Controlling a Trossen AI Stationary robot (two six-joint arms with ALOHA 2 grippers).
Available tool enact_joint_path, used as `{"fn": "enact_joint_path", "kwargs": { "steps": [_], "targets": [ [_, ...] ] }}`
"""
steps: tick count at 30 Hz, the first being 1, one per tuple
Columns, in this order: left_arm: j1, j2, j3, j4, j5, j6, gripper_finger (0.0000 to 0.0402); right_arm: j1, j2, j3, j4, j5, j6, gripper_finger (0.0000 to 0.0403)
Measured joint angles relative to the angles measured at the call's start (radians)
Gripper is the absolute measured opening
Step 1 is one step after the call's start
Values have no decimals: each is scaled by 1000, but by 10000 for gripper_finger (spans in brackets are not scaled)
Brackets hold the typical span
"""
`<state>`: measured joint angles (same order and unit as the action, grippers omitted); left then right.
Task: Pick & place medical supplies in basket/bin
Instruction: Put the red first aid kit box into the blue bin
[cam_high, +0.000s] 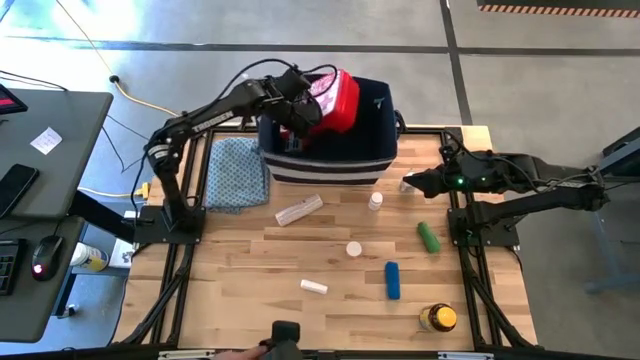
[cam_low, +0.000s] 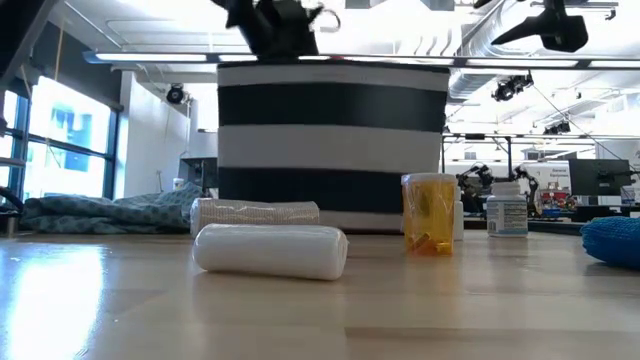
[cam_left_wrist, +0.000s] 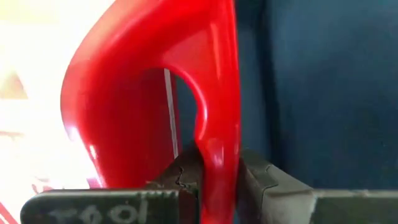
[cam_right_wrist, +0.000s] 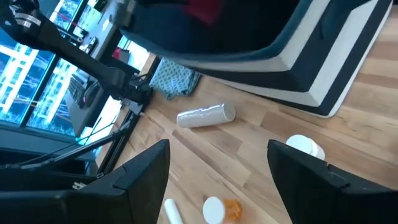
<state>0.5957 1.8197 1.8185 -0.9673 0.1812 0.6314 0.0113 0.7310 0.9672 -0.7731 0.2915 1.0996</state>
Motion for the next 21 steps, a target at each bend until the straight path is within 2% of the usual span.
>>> {"fn": "enact_joint_path", "kwargs": {
  "steps": [13,21],
  "targets": [
    [21,154,2,-10,17,-11,89,0,16,0,8,-9,45,259],
    [6,237,1,-103,-19,-8,89,0,27,0,7,0,16,259]
  ]
}}
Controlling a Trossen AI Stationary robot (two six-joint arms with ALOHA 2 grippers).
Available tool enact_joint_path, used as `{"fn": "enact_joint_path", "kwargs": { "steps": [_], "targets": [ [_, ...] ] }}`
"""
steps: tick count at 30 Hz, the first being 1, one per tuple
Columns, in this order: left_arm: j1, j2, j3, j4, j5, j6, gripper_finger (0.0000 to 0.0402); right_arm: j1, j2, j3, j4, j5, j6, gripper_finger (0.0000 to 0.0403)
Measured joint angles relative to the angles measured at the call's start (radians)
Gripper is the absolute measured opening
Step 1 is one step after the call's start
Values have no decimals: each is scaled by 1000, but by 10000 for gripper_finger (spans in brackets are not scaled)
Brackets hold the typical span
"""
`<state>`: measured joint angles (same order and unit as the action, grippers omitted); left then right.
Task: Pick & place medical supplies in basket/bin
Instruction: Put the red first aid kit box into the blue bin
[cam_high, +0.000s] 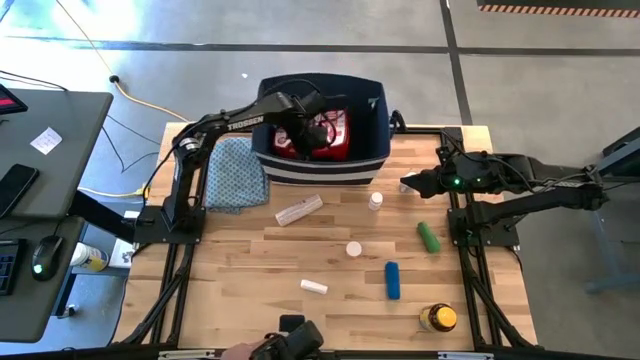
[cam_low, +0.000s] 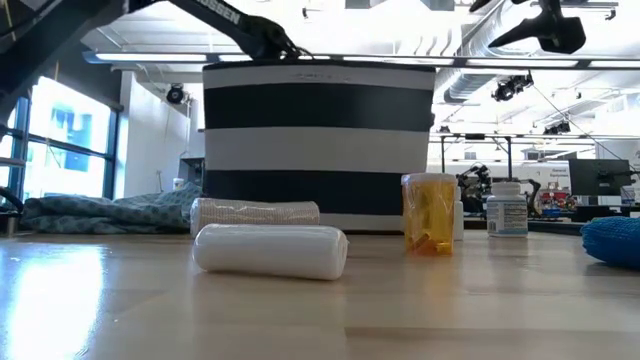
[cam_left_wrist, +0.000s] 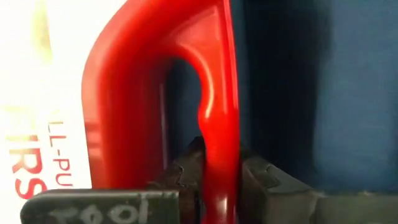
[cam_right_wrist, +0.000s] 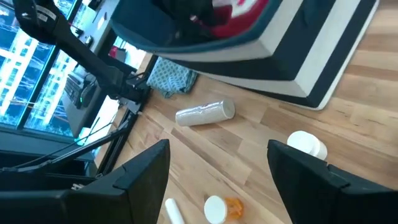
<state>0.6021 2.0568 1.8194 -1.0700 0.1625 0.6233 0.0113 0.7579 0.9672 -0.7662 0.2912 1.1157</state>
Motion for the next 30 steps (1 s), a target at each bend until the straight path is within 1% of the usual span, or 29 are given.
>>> {"fn": "enact_joint_path", "kwargs": {
  "steps": [3,5,7,9,14,19,21,26,30],
  "targets": [
    [-8,33,0,-15,-3,-17,94,0,3,0,0,14,-21,259],
    [-12,55,0,-28,-8,-33,108,0,4,0,-3,22,-28,259],
    [-21,67,0,-62,-42,-54,124,0,4,0,-2,25,-41,259],
    [-23,72,0,-65,-52,-60,133,0,4,0,-4,24,-48,259],
    [-34,73,4,-65,-55,-72,130,0,4,0,-7,21,-51,259],
    [-50,78,88,-144,-57,-110,126,0,3,0,-7,21,-67,259],
    [-59,78,146,-190,-80,-117,128,0,3,0,-7,21,-70,259],
    [-69,76,277,-271,-89,-143,129,0,2,0,-12,14,-79,259],
    [-68,76,310,-258,-91,-169,127,0,2,0,-13,3,-76,259]
  ]
}}
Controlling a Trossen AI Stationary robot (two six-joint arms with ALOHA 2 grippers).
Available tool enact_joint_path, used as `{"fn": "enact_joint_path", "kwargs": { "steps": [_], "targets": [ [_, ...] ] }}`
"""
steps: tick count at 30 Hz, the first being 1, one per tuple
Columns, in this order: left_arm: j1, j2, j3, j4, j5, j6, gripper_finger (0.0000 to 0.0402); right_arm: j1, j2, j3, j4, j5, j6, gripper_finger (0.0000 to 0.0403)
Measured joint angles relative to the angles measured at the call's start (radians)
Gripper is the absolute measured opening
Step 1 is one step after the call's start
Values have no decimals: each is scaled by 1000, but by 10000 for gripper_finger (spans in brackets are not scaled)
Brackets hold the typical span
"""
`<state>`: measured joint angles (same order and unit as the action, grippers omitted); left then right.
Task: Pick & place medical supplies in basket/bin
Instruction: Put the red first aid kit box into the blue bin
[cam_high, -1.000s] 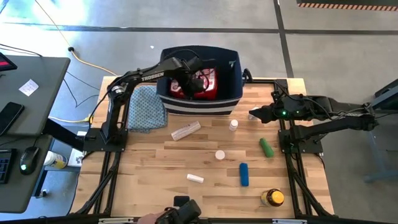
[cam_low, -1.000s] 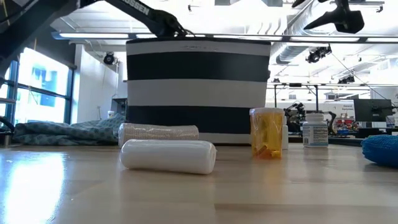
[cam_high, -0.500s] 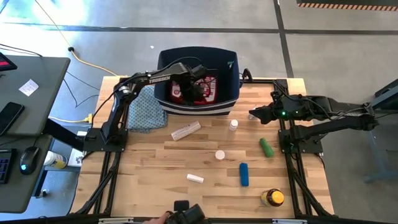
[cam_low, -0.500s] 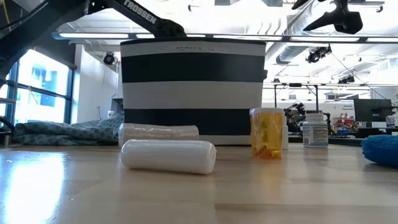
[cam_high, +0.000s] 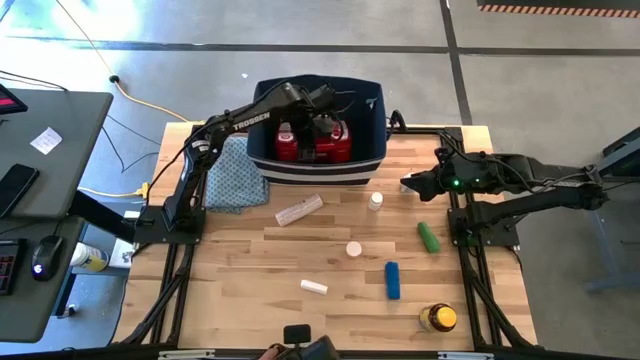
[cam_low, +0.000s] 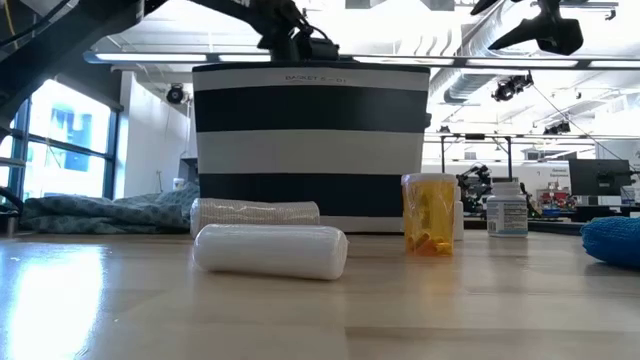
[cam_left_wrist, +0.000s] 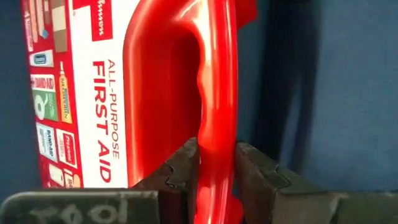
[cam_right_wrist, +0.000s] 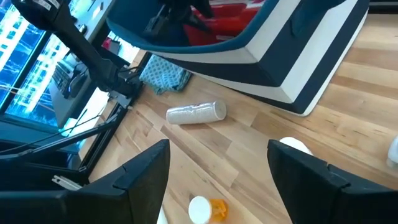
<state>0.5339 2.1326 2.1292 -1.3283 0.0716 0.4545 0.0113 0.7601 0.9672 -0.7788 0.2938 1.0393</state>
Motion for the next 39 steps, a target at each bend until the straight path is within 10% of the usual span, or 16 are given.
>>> {"fn": "enact_joint_path", "kwargs": {
  "steps": [11,26,39],
  "targets": [
    [-3,-2,-148,85,-14,-51,155,5,0,0,2,-70,31,259],
    [-5,-3,-203,38,-2,-198,342,5,0,0,2,-72,26,259],
    [-4,-3,-169,27,49,-290,397,5,0,0,-3,-46,33,259]
  ]
}}
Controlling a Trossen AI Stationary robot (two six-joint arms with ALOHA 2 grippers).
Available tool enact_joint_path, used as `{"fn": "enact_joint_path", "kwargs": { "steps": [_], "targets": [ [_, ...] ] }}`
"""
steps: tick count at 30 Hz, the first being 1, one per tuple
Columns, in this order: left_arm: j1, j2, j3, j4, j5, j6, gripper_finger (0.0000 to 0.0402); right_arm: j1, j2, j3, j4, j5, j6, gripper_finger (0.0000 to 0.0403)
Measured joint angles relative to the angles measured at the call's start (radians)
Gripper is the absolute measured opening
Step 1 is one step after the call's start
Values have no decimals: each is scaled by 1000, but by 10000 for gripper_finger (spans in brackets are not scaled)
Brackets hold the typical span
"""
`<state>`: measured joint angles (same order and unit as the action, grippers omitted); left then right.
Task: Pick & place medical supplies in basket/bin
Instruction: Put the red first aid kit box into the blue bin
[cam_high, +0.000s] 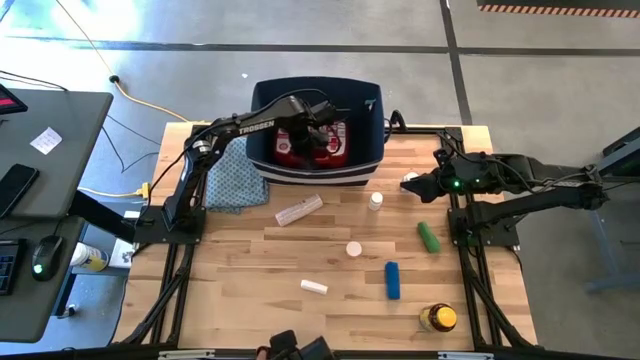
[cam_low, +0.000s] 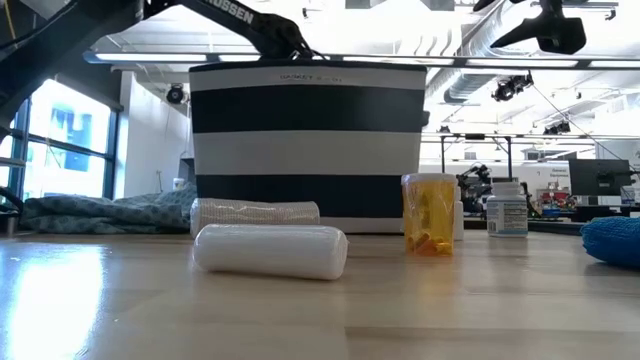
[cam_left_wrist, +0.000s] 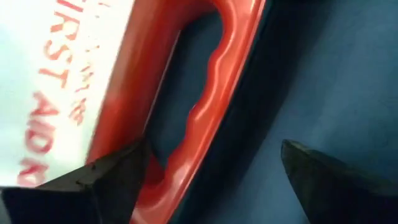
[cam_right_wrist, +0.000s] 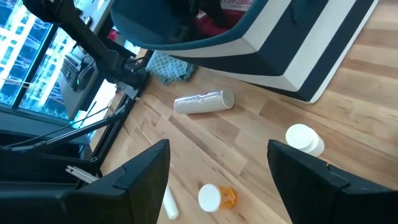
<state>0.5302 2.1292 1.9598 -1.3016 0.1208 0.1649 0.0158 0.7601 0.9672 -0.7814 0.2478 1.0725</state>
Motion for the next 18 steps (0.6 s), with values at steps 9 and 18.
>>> {"fn": "enact_joint_path", "kwargs": {
  "steps": [9,18],
  "targets": [
    [-8,0,36,-3,-12,15,399,0,0,0,-7,5,0,259],
    [-41,-12,143,99,-115,39,380,0,0,0,-8,10,22,259]
  ]
}}
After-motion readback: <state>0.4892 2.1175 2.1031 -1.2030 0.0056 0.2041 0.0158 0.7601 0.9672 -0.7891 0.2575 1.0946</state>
